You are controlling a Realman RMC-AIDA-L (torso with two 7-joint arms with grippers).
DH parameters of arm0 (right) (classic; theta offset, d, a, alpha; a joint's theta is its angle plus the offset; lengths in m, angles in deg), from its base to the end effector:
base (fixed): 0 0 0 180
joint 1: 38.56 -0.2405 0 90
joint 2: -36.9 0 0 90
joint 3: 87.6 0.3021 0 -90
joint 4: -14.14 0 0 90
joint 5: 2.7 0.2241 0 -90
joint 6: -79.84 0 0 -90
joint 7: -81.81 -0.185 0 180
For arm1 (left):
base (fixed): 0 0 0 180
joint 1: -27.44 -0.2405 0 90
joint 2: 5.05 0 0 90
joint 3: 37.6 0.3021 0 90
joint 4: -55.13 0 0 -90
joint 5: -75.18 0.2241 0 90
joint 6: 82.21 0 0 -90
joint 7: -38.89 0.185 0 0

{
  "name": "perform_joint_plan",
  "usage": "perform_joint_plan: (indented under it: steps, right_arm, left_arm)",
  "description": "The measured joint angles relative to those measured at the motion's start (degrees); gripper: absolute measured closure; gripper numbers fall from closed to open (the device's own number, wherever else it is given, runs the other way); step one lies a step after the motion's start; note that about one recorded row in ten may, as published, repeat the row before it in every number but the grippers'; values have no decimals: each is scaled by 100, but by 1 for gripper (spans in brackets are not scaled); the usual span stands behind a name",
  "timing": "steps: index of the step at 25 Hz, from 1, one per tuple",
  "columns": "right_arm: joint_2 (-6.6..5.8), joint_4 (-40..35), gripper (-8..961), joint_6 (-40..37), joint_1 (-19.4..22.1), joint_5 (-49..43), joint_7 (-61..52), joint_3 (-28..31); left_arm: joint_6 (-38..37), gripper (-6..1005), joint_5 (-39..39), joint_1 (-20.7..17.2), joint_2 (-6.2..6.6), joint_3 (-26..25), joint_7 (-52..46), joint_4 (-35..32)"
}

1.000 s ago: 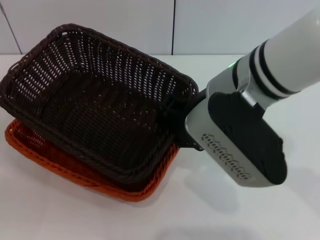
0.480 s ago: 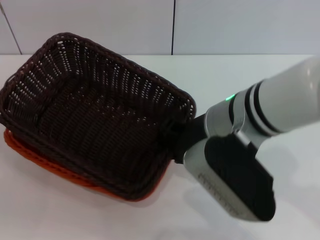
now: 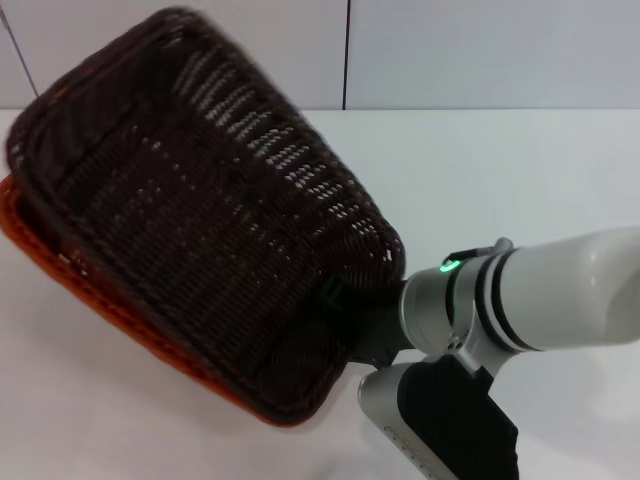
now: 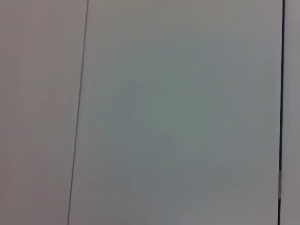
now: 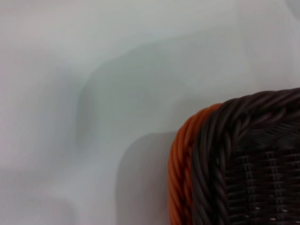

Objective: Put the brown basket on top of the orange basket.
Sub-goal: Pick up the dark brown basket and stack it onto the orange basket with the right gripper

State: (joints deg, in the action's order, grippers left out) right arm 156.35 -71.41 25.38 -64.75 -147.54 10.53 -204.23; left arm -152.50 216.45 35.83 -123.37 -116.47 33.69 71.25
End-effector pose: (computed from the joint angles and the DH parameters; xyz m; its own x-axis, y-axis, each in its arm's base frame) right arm 0.1448 0.3478 -0.1738 0.3591 0.8460 0.3941 0.9214 -0.3886 -0.0052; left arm -0.4679 0.2986 0.0429 0.6979 -0.1107 0.7076 0.6952 0.3425 -0.6320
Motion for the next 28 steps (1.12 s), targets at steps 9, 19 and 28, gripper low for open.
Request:
perform_joint_plan:
  steps: [9, 19, 28]
  right_arm:
    - [-13, -439, 327, -22, 100, -24, 0, 236]
    - [-46, -856, 325, -688, 50, 1, 11, 656]
    - [-38, -1463, 323, -1426, 107, 52, -27, 1026]
  left_arm:
    - [24, 198, 3, 60, -8, 36, 1, -28]
    - [175, 198, -2, 174, -22, 39, -8, -48]
    - [184, 198, -25, 180, -23, 22, -3, -47]
